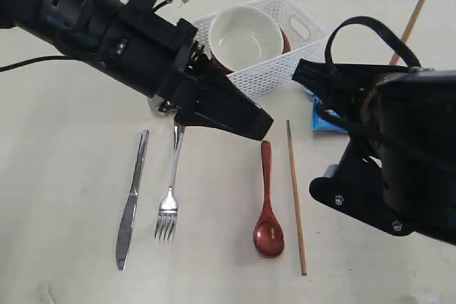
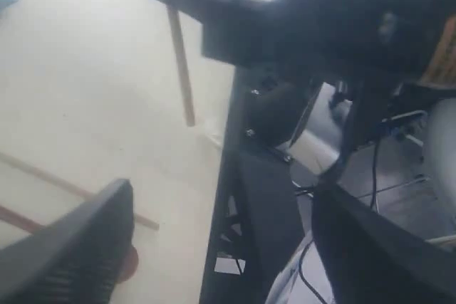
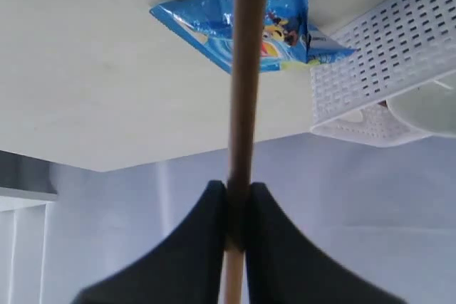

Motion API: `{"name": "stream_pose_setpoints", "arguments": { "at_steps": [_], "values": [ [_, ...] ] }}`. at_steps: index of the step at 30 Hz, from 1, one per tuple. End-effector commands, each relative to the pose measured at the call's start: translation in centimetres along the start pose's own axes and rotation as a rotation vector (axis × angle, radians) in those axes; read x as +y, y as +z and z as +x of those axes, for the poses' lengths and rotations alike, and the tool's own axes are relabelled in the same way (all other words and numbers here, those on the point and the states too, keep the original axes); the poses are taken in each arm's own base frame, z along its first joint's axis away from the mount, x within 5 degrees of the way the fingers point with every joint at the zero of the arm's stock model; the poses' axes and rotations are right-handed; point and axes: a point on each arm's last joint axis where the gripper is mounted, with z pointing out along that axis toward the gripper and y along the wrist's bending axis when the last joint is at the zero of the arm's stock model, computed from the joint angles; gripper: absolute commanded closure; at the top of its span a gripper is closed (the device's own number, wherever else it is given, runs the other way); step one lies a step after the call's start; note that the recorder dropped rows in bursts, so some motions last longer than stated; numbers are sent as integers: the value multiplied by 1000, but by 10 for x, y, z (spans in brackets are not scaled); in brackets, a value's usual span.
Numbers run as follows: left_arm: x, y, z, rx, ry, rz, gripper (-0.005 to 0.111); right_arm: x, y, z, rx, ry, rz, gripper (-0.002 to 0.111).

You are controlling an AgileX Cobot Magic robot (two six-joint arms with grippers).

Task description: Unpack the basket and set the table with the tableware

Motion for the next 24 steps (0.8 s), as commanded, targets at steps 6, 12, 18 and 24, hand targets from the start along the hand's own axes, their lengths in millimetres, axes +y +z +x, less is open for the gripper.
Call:
{"name": "stream_pose_setpoints", "arguments": {
  "at_steps": [6, 12, 18, 24],
  "values": [
    [14, 18, 19, -79, -41, -2, 40, -1, -2, 7, 77, 64, 105, 109],
    [15, 19, 25, -122, 9, 3, 40, -10, -3, 2, 16, 82, 201, 109],
    [15, 19, 24, -127, 35, -4, 40, -12, -7, 2, -15, 92, 260, 109],
    [16, 20, 24, -126, 32, -19, 40, -16, -21, -6, -31, 57, 337, 109]
  ]
}}
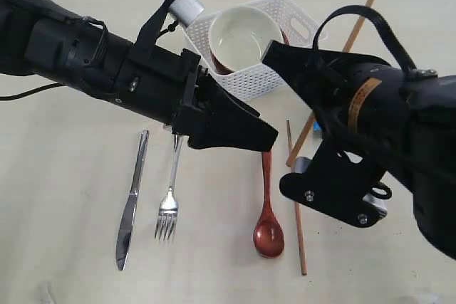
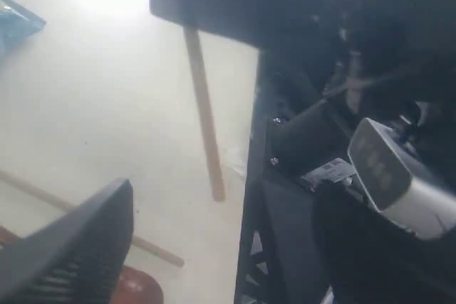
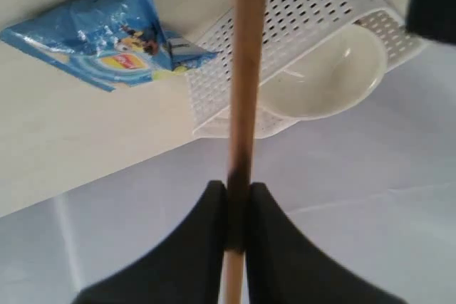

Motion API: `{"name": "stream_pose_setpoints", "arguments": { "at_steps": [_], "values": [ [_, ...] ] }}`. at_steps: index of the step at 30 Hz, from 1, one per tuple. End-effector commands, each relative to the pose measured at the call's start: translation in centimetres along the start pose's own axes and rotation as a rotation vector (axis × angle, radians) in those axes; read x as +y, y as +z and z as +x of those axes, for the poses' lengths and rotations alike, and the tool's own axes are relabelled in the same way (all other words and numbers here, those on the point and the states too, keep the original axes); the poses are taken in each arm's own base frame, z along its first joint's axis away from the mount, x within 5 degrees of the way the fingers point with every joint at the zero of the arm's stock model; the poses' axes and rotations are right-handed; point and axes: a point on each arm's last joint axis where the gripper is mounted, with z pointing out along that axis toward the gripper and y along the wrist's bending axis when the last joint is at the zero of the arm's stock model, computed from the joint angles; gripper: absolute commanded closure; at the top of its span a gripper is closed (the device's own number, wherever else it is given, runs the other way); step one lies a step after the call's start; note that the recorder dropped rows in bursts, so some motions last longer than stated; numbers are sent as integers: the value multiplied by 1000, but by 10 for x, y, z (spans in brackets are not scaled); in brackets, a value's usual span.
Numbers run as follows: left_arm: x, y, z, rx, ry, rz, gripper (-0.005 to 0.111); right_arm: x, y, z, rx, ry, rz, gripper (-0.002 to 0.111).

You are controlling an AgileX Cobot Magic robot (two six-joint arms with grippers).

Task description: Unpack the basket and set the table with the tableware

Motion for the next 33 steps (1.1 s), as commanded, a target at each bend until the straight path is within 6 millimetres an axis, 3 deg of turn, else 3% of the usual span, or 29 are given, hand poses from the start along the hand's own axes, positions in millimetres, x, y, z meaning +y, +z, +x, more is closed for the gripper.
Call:
{"name": "stream_pose_setpoints", "arguments": {
  "at_steps": [1, 11, 18, 20, 25, 30, 33],
  "values": [
    [-2, 3, 1, -8, -2, -2, 40, -3, -7, -4, -4, -13, 42, 109],
    [-14, 26, 6, 44, 35, -29, 40, -4, -8, -6, -16, 11, 54, 109],
    [-11, 29, 6, 39, 34, -91, 41, -10, -18, -17, -56, 70, 111, 109],
    [-11, 29, 6, 38, 33, -91, 50, -10, -18, -17, -55, 98, 107, 109],
    [-10, 29, 6, 37, 25, -93, 107, -10, -18, -17, -56, 119, 107, 109],
    [-11, 29, 5, 27, 30, -93, 107, -8, -18, -19, -79, 149, 87, 107],
    [-10, 29, 3, 6, 38, -94, 107, -8, -18, -19, -80, 193, 86, 88]
  ]
}}
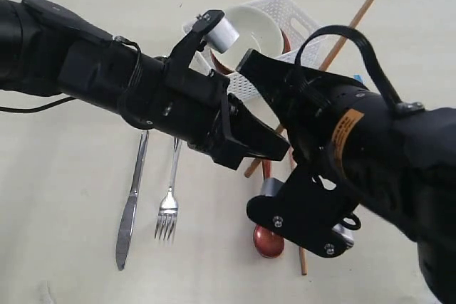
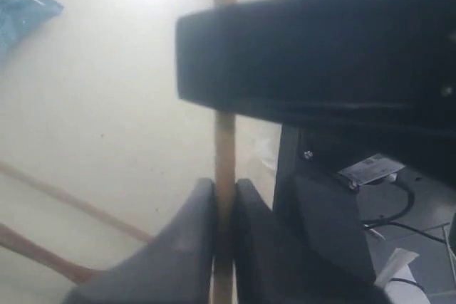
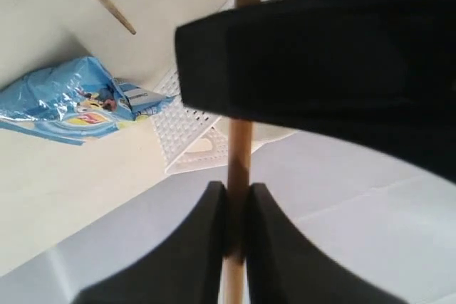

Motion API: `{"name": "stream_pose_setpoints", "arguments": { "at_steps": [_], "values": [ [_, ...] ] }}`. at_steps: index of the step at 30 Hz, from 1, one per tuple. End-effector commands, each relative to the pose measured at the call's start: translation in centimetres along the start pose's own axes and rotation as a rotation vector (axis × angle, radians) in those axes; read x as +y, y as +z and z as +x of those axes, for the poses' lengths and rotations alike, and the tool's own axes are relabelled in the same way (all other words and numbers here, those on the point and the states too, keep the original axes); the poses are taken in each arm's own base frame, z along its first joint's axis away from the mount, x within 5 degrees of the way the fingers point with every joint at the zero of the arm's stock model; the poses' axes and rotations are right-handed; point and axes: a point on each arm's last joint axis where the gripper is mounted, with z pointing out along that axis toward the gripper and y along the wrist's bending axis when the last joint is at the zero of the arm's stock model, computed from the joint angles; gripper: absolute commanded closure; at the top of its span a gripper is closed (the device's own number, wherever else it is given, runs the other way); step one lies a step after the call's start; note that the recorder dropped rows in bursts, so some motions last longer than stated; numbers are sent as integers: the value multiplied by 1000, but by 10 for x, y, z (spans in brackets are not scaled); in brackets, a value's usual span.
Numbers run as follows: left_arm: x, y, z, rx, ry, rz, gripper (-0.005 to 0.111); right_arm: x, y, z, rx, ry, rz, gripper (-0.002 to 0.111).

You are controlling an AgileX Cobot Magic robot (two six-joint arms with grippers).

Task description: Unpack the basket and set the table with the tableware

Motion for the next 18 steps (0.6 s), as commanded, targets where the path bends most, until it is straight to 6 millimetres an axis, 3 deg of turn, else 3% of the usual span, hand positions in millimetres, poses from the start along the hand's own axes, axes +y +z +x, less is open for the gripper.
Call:
{"name": "stream_pose_setpoints", "arguments": {
  "at_steps": [1, 4, 6, 13, 18],
  "values": [
    [-1, 0, -2, -39, -4, 2, 107, 2, -1, 0, -9, 60, -8, 80],
    [-1, 0, -5, -70, 3, -2, 107, 1, -2, 1, -5, 96, -2, 65],
    [1, 0, -6, -88, -6, -23, 107, 1, -2, 2, 8, 148, 3, 61],
    [12, -1, -10, -129, -2, -143, 107, 7, -7, 18, 137, 348, -27, 60],
    [17, -2, -10, -123, 25, -208, 107, 9, -18, 29, 116, 548, 32, 60]
  ]
}}
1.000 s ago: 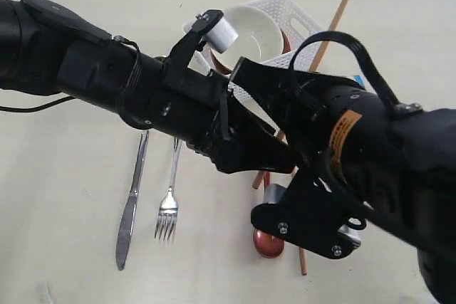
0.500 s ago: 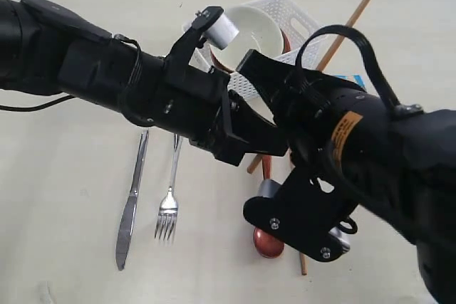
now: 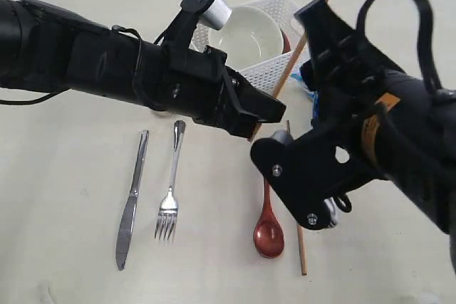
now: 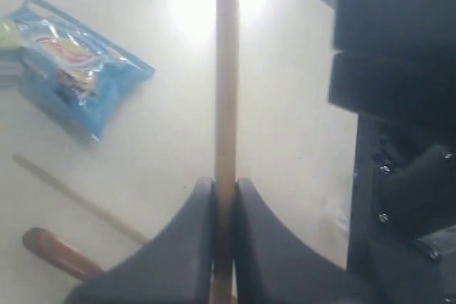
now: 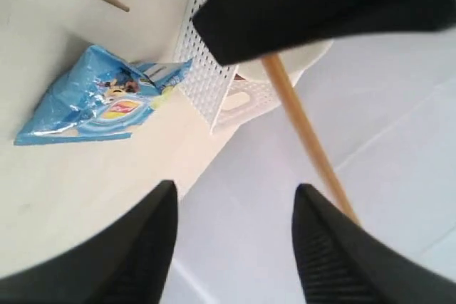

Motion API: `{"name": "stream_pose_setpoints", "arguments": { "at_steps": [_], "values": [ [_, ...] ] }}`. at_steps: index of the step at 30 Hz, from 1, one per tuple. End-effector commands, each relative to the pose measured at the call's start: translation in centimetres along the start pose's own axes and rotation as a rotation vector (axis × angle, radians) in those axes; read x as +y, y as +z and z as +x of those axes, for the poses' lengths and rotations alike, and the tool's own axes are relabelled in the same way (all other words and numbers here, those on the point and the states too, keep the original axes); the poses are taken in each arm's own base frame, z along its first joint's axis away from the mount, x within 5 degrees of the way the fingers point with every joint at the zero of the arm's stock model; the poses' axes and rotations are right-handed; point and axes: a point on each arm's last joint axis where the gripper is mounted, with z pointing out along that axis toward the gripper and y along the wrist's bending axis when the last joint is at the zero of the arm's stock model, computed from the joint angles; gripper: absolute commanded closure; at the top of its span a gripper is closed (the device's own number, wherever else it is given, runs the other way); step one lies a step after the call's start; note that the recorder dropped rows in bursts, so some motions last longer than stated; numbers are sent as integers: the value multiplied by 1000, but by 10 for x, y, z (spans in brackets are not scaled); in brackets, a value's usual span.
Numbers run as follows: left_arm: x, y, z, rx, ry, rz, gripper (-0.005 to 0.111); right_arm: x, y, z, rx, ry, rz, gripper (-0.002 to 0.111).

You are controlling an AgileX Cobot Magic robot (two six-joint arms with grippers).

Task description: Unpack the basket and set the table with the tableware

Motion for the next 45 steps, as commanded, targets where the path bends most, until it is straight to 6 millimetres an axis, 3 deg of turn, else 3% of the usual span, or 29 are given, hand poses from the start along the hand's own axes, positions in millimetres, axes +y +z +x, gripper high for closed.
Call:
{"name": "stream_pose_setpoints", "arguments": {
  "at_steps": [1, 3, 6, 11, 13, 16, 21, 25, 30, 35, 38, 40, 45],
  "values": [
    [5, 0, 1, -3, 12, -67, 107, -4, -10, 14, -25, 209, 51, 60],
    [8, -1, 1, 0, 12, -103, 107, -6, -16, 18, -71, 350, 76, 60],
    [9, -1, 1, 1, 16, -110, 107, -10, -26, 25, -196, 697, 109, 60],
    [9, -1, 1, 2, 27, -112, 107, -12, -43, 46, -361, 1656, 37, 60],
    [9, -1, 1, 2, 27, -112, 107, -10, -45, 51, -381, 1934, 3, 60],
    [9, -1, 0, 0, 28, -112, 107, -5, -41, 53, -423, 2149, 31, 60],
    [9, -1, 0, 0, 28, -112, 107, 14, -24, 46, -499, 2351, 136, 60],
    [9, -1, 0, 0, 28, -112, 107, 19, -19, 44, -461, 2323, 167, 60],
    [6, 0, 0, -2, 28, -84, 107, 17, -18, 44, -453, 2312, 189, 49],
    [6, 0, 0, -3, 28, -78, 107, 22, -16, 47, -382, 2350, 206, 48],
    [6, 0, 0, -3, 28, -77, 107, 13, -19, 48, -417, 2375, 184, 48],
    [6, 0, 0, -3, 28, -77, 107, 3, -20, 56, -439, 2419, 192, 48],
    [6, 0, 0, -3, 28, -77, 107, -28, -24, 103, -406, 2443, 287, 48]
  ]
}}
